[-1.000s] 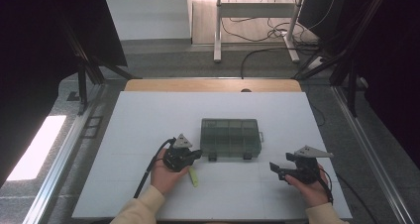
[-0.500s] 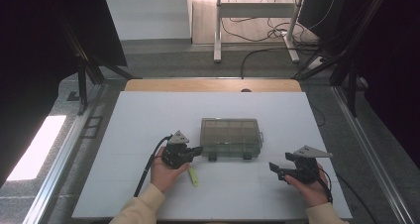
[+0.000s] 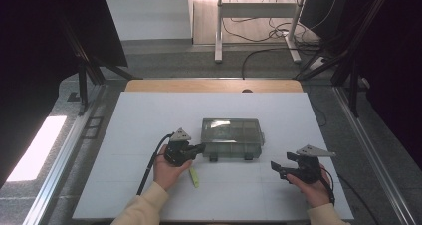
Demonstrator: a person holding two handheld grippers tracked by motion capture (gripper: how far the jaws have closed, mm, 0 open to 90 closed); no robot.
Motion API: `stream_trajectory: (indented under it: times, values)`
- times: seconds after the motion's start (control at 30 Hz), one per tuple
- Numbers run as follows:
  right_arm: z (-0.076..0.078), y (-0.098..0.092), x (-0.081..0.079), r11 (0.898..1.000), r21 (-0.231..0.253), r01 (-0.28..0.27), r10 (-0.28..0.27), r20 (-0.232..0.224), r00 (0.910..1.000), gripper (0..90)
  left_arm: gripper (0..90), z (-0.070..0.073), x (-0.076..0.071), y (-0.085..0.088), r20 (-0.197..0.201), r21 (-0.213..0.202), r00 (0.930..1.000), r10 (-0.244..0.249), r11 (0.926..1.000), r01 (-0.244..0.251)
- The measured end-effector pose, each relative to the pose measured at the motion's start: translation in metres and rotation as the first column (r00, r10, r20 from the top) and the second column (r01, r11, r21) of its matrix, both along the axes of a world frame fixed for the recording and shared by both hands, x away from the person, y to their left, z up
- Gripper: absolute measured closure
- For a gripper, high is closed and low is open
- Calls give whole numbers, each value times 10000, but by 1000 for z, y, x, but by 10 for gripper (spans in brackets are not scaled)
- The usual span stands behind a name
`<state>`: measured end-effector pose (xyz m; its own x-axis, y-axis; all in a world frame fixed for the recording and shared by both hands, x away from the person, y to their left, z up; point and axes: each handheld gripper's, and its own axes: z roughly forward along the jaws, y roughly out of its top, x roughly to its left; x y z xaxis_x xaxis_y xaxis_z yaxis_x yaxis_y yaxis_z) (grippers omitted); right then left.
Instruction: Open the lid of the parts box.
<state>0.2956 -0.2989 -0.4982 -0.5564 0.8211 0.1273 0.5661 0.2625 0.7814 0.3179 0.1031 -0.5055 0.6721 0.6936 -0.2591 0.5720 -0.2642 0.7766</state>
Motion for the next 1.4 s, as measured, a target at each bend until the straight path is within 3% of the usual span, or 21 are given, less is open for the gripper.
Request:
stream_trajectory:
  times: [0.17, 0.27, 0.37, 0.5, 0.6, 0.83, 1.0, 1.4]
  values:
    - [6, 2, 2, 9996, -266, 63, -63, -2, 10000, 241, 895, 1, 2, -1, -21, -70, 10000, -24, 10000, 24]
    - [7, 5, 3, 9976, -690, 16, -25, -128, 9999, 267, 894, 2, 2, -2, 32, -81, 10000, -13, 10000, 13]
    - [9, 7, 6, 9953, -934, -256, 195, -651, 9977, 260, 895, 3, 2, -2, 33, -161, 10000, 25, 9999, -25]
    - [15, 9, 9, 9926, -1128, -440, 394, -423, 9983, 260, 895, 3, 3, -3, 19, -268, 10000, 39, 9996, -38]
    - [19, 12, 10, 9929, -1100, -459, 390, -641, 9972, 302, 895, 4, 3, -3, 22, -326, 10000, 55, 9995, -54]
    - [29, 25, 19, 9923, -950, -800, 778, -274, 9966, 292, 895, 8, 6, -3, 26, -513, 9999, 110, 9986, -109]
    - [31, 27, 31, 9927, -779, -923, 911, -181, 9957, 278, 895, 11, 8, -3, 113, -547, 9998, 148, 9984, -141]
    - [33, 33, 40, 9900, -725, -1210, 1227, 206, 9922, 279, 895, 18, 12, 0, 167, -824, 9995, 254, 9963, -240]
